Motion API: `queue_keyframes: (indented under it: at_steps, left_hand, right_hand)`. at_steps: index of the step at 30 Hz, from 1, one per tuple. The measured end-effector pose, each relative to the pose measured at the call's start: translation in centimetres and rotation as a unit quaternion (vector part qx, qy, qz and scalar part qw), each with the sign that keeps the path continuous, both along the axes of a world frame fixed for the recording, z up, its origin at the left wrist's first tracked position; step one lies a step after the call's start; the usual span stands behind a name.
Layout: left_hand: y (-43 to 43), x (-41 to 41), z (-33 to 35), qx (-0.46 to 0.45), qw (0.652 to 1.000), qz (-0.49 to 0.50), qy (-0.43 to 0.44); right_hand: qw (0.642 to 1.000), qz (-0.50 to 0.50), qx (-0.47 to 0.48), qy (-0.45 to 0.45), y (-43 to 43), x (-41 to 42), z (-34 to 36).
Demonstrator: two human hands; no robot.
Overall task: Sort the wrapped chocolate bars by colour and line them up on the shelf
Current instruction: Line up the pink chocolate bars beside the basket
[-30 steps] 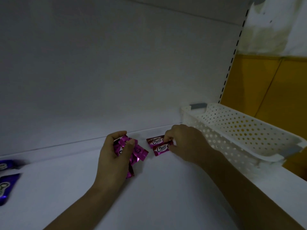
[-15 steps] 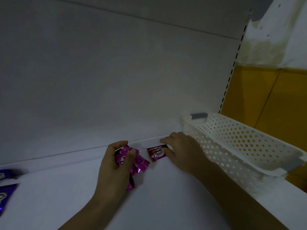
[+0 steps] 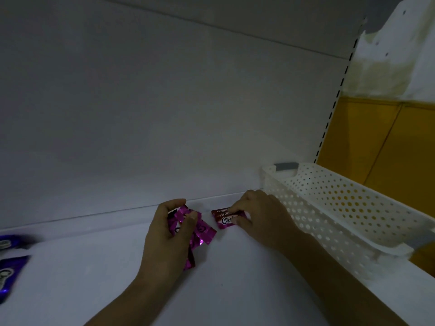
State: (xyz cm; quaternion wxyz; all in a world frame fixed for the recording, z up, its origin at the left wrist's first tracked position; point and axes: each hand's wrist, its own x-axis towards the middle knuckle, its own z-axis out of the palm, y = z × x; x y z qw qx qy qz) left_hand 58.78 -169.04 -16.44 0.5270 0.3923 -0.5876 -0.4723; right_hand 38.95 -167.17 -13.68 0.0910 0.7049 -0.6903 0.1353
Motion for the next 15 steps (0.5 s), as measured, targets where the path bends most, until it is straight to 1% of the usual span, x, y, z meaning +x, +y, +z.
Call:
queue_keyframes:
  at_steps: [5,11,15]
  left_hand:
    - [0.08,0.05,0.06,-0.002,1.0,-0.001,-0.004]
    - [0.07,-0.04,0.09,-0.002,1.0,0.001,-0.007]
    - [0.03,0.0,0.06,-0.002,1.0,-0.001,-0.006]
  right_hand:
    - [1.0,0.006,-0.002,-0.027,-0.11,-0.08,0.26]
    - [1.0,-0.009,-0.005,-0.024,-0.21,-0.31,-0.08]
    - [0.999,-0.013,0.031,-0.029,-0.21,-0.36,-0.38]
